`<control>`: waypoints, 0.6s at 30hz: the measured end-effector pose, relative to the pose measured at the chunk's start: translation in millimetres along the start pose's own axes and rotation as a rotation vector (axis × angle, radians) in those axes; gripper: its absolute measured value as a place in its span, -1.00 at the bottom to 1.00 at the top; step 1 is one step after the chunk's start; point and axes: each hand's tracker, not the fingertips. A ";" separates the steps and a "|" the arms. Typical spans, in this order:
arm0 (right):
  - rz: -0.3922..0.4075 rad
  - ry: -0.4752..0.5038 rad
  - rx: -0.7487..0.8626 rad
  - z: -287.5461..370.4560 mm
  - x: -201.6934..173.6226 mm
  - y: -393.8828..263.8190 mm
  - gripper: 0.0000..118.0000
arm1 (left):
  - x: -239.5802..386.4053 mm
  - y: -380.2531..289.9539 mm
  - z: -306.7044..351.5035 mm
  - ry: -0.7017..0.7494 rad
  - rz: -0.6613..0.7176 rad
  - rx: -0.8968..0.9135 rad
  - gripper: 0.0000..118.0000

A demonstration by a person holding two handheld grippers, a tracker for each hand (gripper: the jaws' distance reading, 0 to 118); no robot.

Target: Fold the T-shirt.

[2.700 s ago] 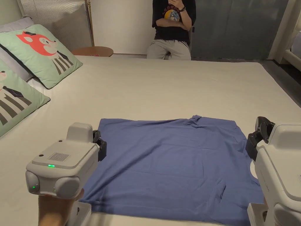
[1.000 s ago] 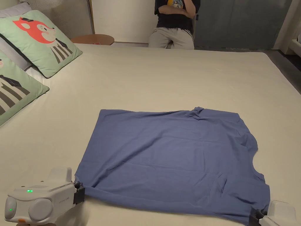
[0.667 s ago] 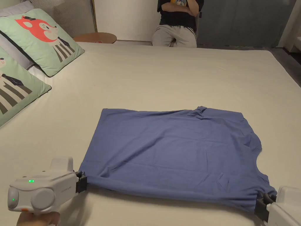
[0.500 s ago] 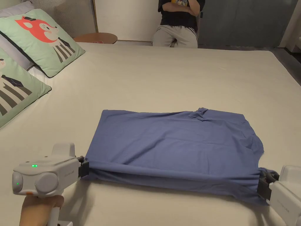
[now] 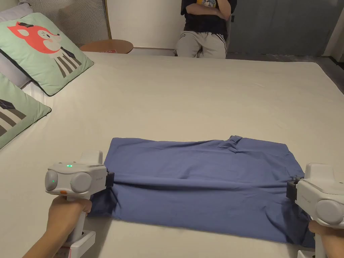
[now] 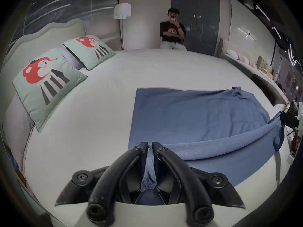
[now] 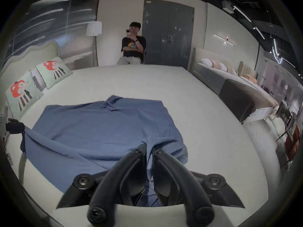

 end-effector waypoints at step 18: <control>-0.082 0.038 0.009 7.2 -0.5 7.0 0.42 | 13.8 10.8 12.4 0.015 0.019 0.028 0.74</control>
